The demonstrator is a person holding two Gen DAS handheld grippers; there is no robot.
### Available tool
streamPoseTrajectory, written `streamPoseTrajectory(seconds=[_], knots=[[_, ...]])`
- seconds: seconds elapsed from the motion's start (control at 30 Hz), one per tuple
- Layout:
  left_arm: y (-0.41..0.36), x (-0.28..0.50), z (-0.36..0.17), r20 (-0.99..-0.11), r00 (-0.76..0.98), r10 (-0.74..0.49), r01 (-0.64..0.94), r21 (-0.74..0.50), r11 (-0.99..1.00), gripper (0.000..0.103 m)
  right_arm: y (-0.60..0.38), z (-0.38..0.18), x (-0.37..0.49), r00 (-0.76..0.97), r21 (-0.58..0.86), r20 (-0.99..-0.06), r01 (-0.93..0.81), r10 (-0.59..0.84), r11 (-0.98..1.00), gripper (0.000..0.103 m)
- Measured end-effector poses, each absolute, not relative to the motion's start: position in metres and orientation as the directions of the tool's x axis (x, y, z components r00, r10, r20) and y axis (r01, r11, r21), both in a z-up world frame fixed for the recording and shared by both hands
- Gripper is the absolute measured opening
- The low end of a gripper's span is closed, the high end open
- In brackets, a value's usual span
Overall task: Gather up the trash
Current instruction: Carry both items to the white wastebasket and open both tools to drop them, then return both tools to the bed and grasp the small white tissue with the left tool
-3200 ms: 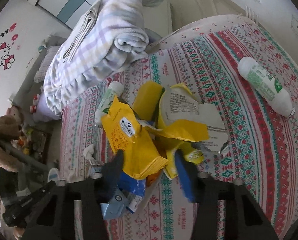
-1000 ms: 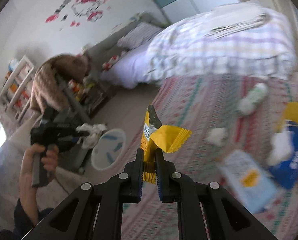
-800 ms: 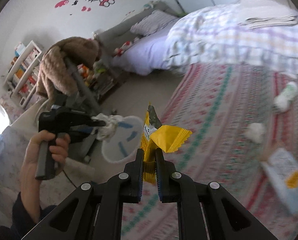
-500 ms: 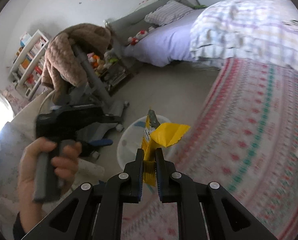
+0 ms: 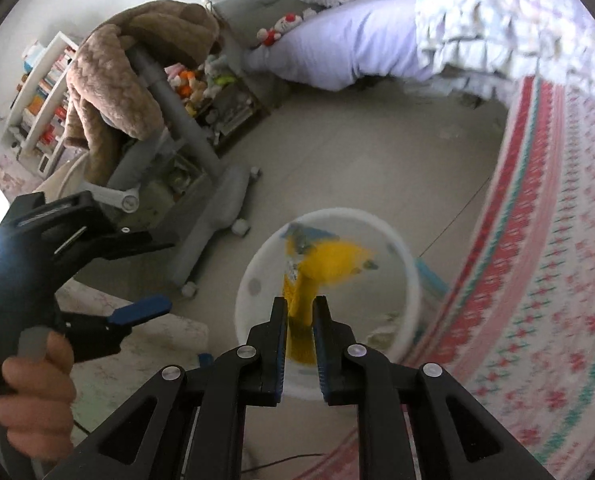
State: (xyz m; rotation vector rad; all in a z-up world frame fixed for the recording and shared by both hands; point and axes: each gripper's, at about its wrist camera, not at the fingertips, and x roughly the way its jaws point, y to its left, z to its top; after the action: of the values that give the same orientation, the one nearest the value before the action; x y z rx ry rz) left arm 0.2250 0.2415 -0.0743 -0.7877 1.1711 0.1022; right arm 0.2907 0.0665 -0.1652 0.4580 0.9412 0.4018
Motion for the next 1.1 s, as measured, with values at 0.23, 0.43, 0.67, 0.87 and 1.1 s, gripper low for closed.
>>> streamPoseTrajectory(seconds=[0.23, 0.43, 0.67, 0.87, 1.1], knots=[[0.248, 0.222, -0.075, -0.851, 0.429, -0.304, -0.486, -0.501, 0.716, 0.067, 0.056, -0.161, 0.281, 0.538, 0.503, -0.699, -0.099, 0.472, 0.859, 0.032], [0.231, 0.221, -0.067, -0.848, 0.441, -0.293, -0.435, -0.487, 0.758, 0.067, 0.019, -0.142, 0.247, 0.575, 0.49, -0.687, -0.085, 0.445, 0.867, 0.039], [0.178, 0.214, -0.051, -0.837, 0.448, -0.315, -0.281, -0.466, 0.839, 0.067, -0.04, -0.104, 0.189, 0.637, 0.47, -0.66, -0.064, 0.399, 0.88, 0.044], [0.107, 0.197, -0.039, -0.826, 0.413, -0.383, -0.059, -0.444, 0.894, 0.068, -0.13, -0.067, 0.123, 0.704, 0.412, -0.654, 0.026, 0.275, 0.911, 0.049], [0.021, 0.171, -0.033, -0.826, 0.342, -0.449, 0.218, -0.395, 0.892, 0.068, -0.254, -0.043, 0.042, 0.781, 0.342, -0.625, 0.265, 0.008, 0.902, 0.06]])
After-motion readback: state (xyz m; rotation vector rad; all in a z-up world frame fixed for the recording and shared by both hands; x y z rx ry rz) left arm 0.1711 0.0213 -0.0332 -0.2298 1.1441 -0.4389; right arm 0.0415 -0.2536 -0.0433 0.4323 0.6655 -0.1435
